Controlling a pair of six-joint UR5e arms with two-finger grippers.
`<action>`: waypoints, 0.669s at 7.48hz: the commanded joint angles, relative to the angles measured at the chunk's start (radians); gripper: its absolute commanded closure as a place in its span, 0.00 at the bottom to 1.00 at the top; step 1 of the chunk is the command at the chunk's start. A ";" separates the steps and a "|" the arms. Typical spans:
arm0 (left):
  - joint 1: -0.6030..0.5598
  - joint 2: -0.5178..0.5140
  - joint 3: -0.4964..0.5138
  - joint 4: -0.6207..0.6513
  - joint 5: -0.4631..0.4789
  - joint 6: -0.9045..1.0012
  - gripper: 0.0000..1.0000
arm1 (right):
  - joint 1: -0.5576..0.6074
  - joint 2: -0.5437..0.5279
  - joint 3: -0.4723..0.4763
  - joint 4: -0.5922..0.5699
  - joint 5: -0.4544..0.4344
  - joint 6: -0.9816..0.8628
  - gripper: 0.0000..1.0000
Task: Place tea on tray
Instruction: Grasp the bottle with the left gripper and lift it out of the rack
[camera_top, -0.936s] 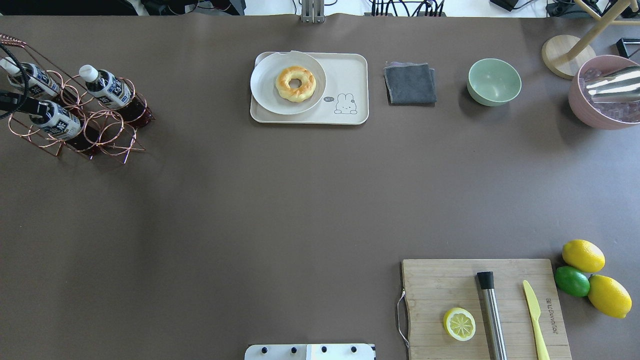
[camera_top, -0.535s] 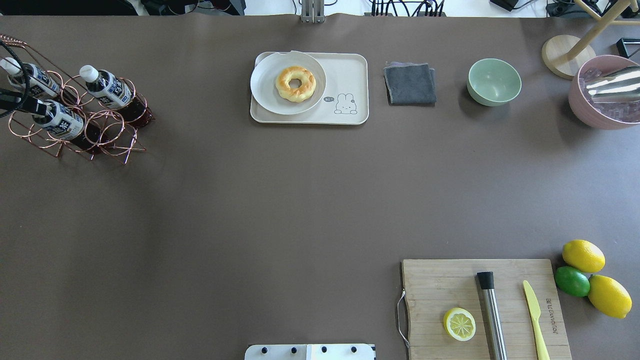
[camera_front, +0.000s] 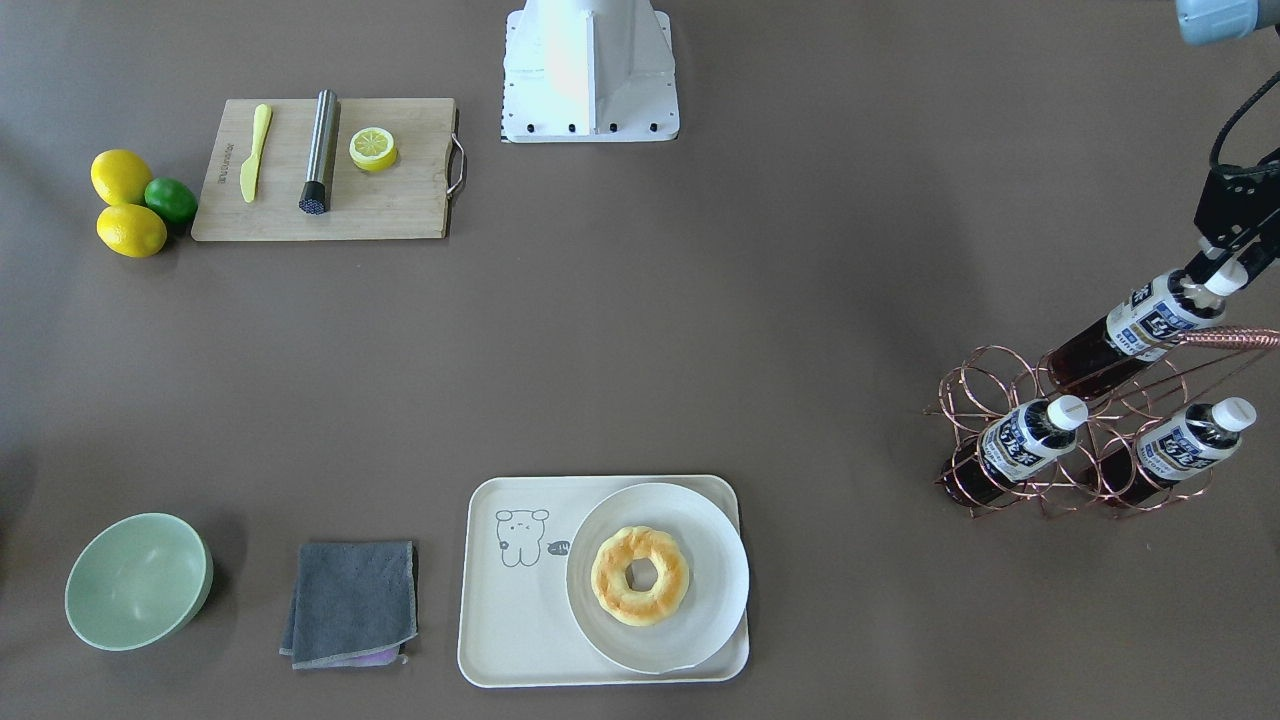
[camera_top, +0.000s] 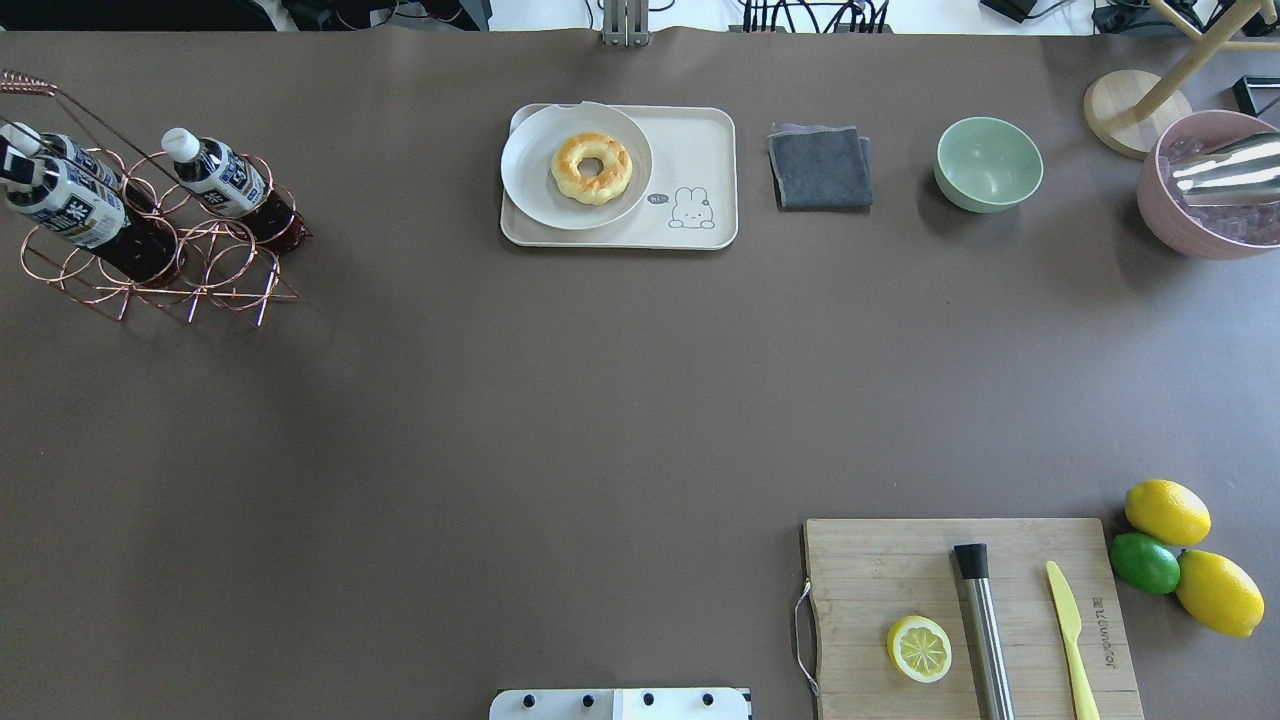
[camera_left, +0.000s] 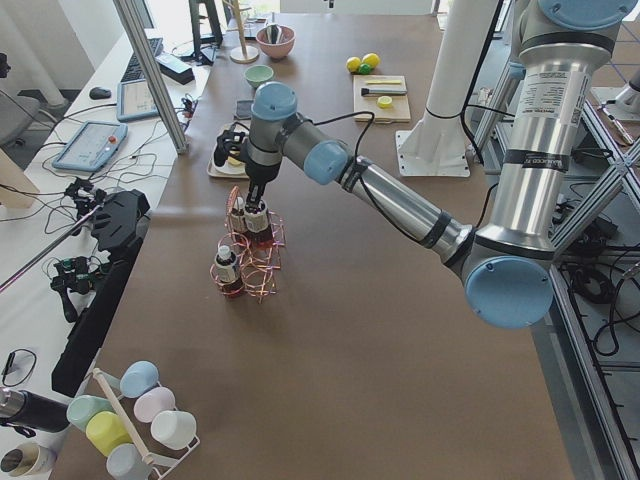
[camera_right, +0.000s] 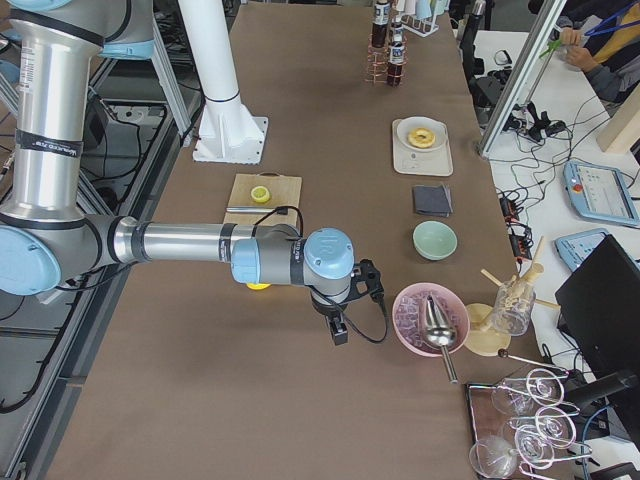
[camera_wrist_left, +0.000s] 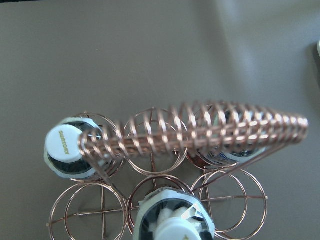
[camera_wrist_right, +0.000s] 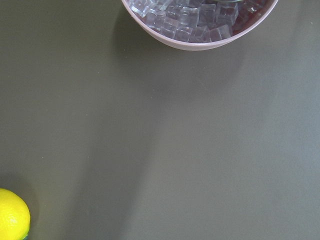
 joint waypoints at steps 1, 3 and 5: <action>-0.037 -0.211 -0.159 0.448 -0.033 -0.040 1.00 | 0.000 0.001 0.006 0.001 0.001 -0.002 0.00; 0.155 -0.267 -0.302 0.499 -0.011 -0.340 1.00 | 0.000 0.001 0.000 0.001 0.038 0.003 0.00; 0.390 -0.382 -0.315 0.497 0.166 -0.566 1.00 | 0.000 0.014 0.009 0.002 0.043 0.005 0.00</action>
